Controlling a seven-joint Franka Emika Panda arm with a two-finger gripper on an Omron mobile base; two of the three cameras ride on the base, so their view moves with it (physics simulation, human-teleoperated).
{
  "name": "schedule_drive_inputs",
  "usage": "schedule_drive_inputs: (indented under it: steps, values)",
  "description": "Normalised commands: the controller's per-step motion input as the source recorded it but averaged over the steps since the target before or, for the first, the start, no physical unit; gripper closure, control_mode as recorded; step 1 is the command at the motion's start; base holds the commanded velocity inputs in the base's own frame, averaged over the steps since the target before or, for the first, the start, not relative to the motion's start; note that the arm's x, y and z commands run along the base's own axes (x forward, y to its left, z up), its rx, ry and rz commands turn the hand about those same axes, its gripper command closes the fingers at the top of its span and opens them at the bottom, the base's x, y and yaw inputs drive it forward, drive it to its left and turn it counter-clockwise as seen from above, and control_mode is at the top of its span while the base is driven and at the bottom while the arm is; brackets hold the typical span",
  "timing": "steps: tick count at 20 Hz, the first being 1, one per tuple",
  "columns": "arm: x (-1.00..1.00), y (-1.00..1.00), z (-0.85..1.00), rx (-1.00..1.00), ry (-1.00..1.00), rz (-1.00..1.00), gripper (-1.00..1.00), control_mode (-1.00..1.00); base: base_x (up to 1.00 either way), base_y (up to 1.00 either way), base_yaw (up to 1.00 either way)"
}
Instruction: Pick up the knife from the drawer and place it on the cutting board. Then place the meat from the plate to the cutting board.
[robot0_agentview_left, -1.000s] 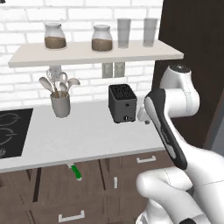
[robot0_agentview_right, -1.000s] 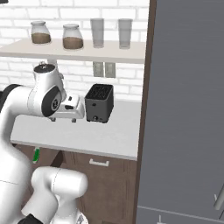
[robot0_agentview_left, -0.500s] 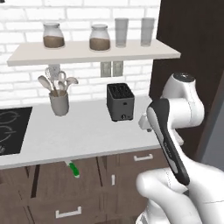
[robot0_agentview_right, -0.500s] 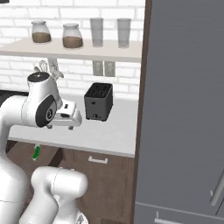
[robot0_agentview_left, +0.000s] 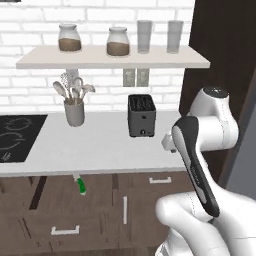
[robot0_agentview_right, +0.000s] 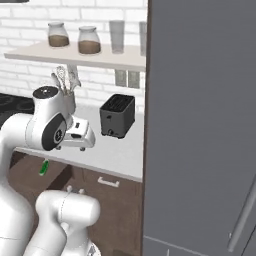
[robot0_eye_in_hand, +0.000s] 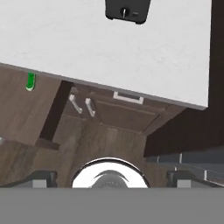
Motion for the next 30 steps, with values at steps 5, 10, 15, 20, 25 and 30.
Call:
schedule_drive_inputs:
  steps: [5,10,15,20,25,30]
  values:
    - [0.0,0.0,0.0,0.0,0.0,0.0,-1.0,1.0,-0.1,-0.12,0.57]
    - [0.0,0.0,0.0,0.0,0.0,0.0,-1.0,1.0,-0.09,-0.05,0.65]
    - [0.0,0.0,0.0,0.0,0.0,0.0,-1.0,1.0,-0.31,-0.08,0.59]
    - [0.0,0.0,0.0,0.0,0.0,0.0,-1.0,1.0,-0.34,-0.03,0.4]
    - [0.0,0.0,0.0,0.0,0.0,0.0,-1.0,1.0,-0.38,0.0,0.36]
    - [0.0,0.0,-0.07,-0.01,0.0,0.06,-1.0,-1.0,-0.19,0.0,0.28]
